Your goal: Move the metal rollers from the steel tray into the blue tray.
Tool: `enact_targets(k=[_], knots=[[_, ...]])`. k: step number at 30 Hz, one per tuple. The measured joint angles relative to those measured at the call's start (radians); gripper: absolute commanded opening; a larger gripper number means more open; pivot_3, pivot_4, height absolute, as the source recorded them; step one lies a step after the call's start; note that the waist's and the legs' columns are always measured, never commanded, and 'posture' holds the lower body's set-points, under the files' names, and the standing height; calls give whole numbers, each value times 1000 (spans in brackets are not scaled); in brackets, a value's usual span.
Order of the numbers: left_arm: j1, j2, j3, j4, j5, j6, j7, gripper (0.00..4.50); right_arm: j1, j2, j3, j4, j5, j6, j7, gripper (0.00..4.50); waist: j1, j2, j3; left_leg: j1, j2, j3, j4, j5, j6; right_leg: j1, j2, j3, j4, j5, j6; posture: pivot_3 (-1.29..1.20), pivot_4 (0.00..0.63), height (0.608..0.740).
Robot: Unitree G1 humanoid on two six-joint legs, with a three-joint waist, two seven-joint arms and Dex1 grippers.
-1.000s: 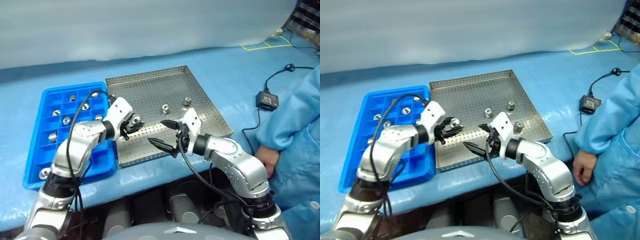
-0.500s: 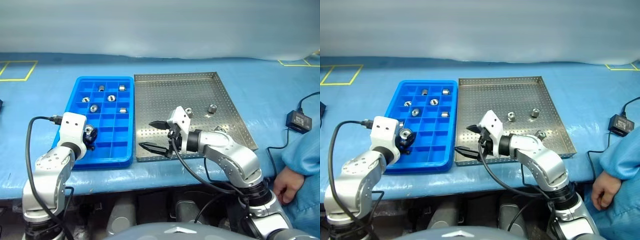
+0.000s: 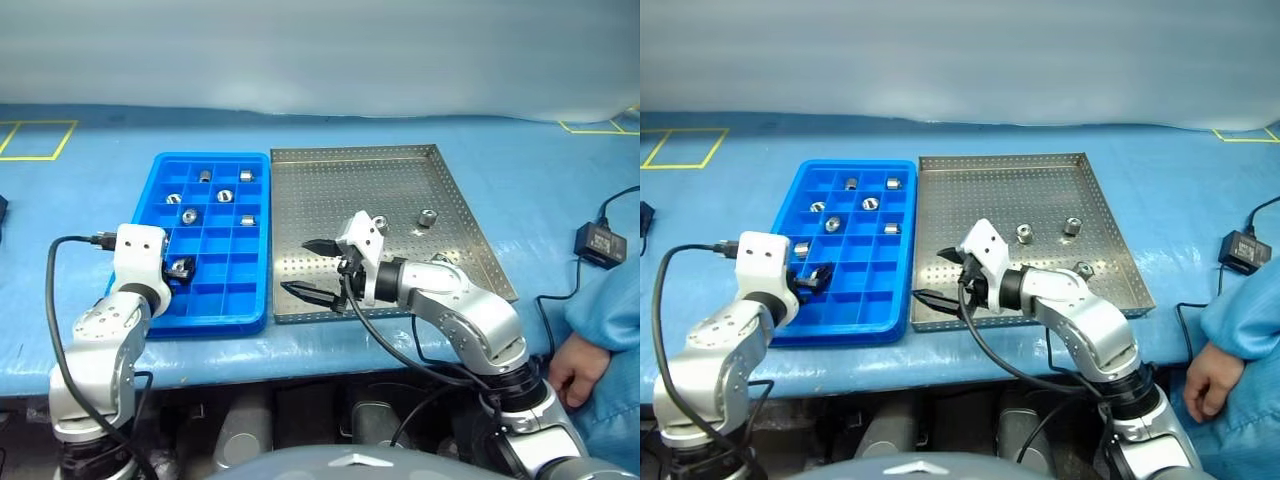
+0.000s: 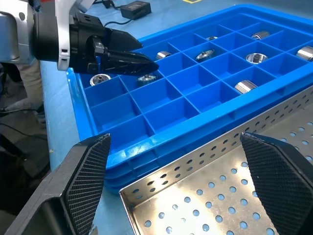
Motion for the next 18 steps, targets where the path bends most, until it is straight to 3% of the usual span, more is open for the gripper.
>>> enact_targets(k=[5, 13, 18], knots=[[-24, -13, -45, 0, -93, -118, -103, 3818, -4, 19, -5, 16, -72, 9, -113, 4500, -6, 0, 0, 0, 0, 2, 0, 0, 0, 0, 1, 0, 0, 0, -1, 51, 150, 740], [-78, 82, -287, 114, -146, -325, -305, 3818, -160, 293, -198, 256, -227, 176, -572, 4500, -24, 1, 0, 0, 0, 4, 0, 0, 0, -1, 2, 0, 1, 1, -2, -10, 150, 740], [-130, 83, -349, 186, -163, -382, -357, 3818, -221, 347, -234, 411, -293, 139, -684, 4500, -44, 1, 0, -2, -1, 5, -1, 0, 1, -2, 1, 1, -1, 1, -2, -24, 150, 740]])
